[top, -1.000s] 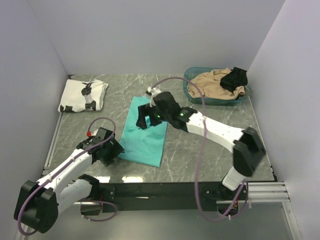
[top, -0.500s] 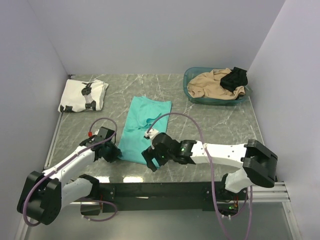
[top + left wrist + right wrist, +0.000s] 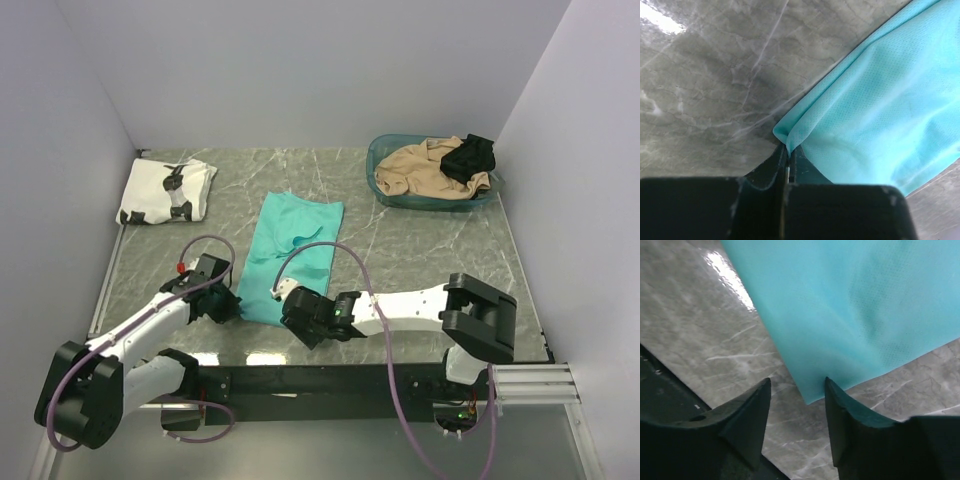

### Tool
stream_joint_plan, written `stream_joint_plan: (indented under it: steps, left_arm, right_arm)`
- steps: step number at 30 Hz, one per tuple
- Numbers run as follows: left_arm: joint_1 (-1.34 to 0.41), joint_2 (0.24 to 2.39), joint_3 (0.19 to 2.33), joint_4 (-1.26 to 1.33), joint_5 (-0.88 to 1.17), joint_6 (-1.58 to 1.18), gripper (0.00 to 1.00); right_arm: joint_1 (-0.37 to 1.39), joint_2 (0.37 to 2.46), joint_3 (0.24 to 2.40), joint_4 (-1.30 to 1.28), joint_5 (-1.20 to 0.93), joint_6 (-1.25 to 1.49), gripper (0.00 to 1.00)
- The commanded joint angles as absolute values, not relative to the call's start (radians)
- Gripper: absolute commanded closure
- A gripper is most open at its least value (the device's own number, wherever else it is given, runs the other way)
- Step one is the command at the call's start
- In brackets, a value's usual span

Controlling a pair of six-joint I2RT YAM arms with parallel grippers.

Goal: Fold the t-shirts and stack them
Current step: Fold the tshirt

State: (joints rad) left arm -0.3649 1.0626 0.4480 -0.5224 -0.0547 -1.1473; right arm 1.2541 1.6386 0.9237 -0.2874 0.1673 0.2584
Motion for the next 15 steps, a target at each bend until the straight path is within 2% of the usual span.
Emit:
stream_joint_plan:
  steps: [1,4,10,15]
  left_arm:
    - [-0.36,1.043,0.434,-0.552,-0.104,-1.15,0.99]
    - [-0.36,1.029,0.443,-0.581,-0.135,-1.155,0.99]
    - [-0.36,1.008,0.468,-0.644,-0.14,-1.169,0.99]
    - [-0.36,0.911,0.486,-0.712,-0.152,-1.186,0.99]
  right_arm:
    - [1.256,1.664,0.962,-0.29,0.198,0.232,0.47]
    - [1.256,1.7,0.966,-0.317,0.198,0.235,0.56]
    - [1.267,1.643,0.939,-0.336,0.102,0.235,0.81]
    - [1.267,1.556,0.919,-0.265,-0.148,0.242,0.87]
